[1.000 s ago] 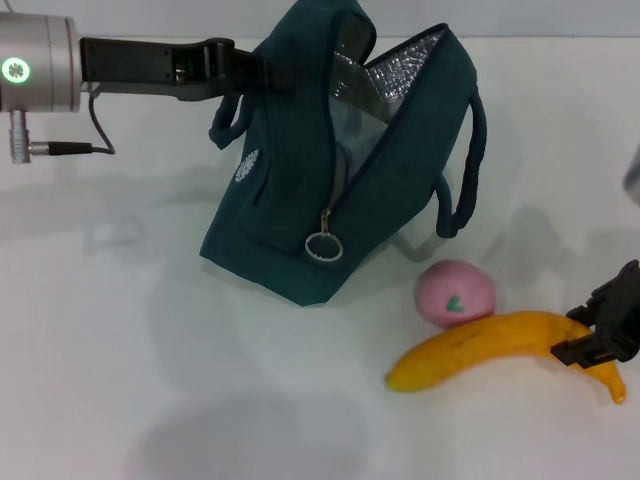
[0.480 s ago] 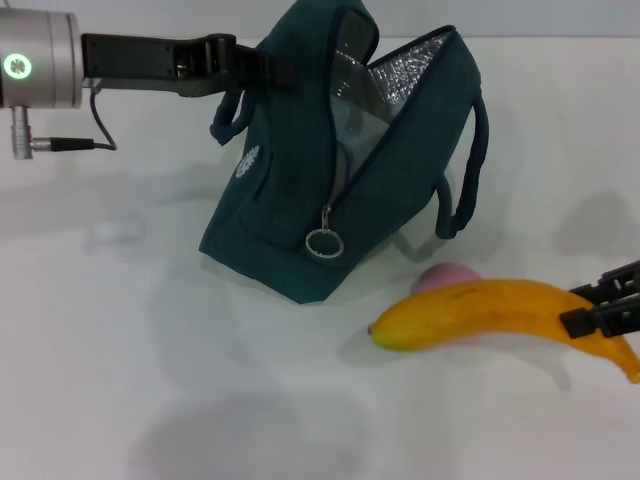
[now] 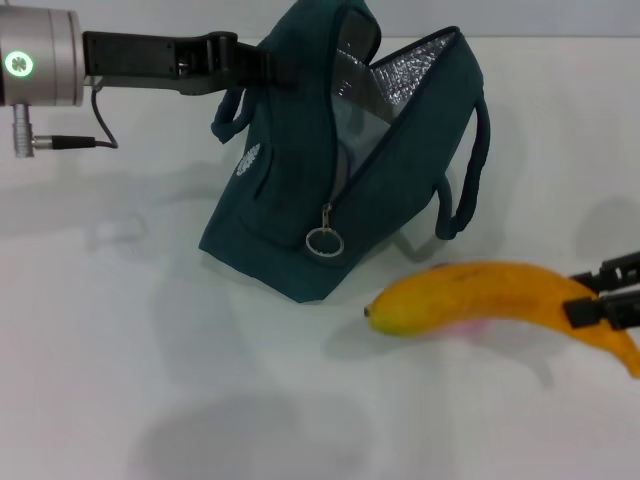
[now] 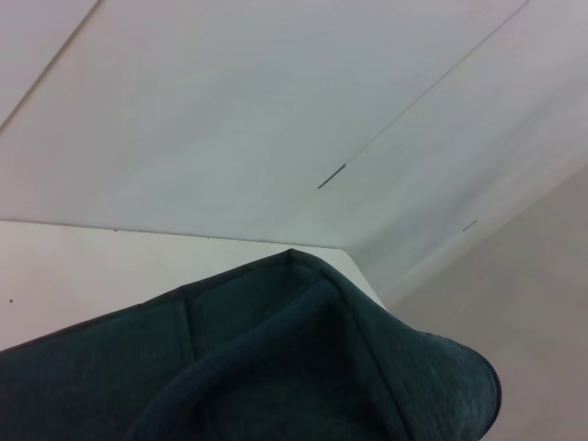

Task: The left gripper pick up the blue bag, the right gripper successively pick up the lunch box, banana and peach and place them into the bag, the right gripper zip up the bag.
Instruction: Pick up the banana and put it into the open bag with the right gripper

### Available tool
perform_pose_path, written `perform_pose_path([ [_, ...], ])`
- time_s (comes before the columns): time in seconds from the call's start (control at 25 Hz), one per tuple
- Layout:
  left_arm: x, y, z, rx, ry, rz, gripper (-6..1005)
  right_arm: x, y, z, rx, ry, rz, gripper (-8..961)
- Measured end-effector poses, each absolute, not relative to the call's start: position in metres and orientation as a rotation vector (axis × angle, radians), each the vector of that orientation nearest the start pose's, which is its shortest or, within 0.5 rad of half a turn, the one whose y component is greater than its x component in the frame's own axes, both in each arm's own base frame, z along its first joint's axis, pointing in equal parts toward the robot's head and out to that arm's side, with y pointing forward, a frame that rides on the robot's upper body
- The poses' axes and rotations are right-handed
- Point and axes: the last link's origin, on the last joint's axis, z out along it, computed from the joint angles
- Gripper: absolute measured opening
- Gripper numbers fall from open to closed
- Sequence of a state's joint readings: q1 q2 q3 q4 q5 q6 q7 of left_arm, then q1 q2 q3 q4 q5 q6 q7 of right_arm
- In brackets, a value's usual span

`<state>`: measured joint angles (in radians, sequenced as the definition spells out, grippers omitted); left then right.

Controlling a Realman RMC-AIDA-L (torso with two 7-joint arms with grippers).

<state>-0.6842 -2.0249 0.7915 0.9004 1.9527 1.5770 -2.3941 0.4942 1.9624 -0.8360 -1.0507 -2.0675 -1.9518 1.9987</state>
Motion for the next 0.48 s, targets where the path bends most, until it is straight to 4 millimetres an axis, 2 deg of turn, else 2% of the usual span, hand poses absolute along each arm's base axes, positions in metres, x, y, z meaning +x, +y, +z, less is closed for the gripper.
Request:
perform_pose_path([
  [0.24,-0.179,0.387,0.049,-2.57,-1.482,-0.774,53,0.235,0.309,0.103,-2.879,0.867,0.617,448],
  [0.48,-0.178,0.386,0.048,-2.575,-1.481,-0.773,53,0.229,0.327,0.12,-2.723,0.674,0.752,447],
])
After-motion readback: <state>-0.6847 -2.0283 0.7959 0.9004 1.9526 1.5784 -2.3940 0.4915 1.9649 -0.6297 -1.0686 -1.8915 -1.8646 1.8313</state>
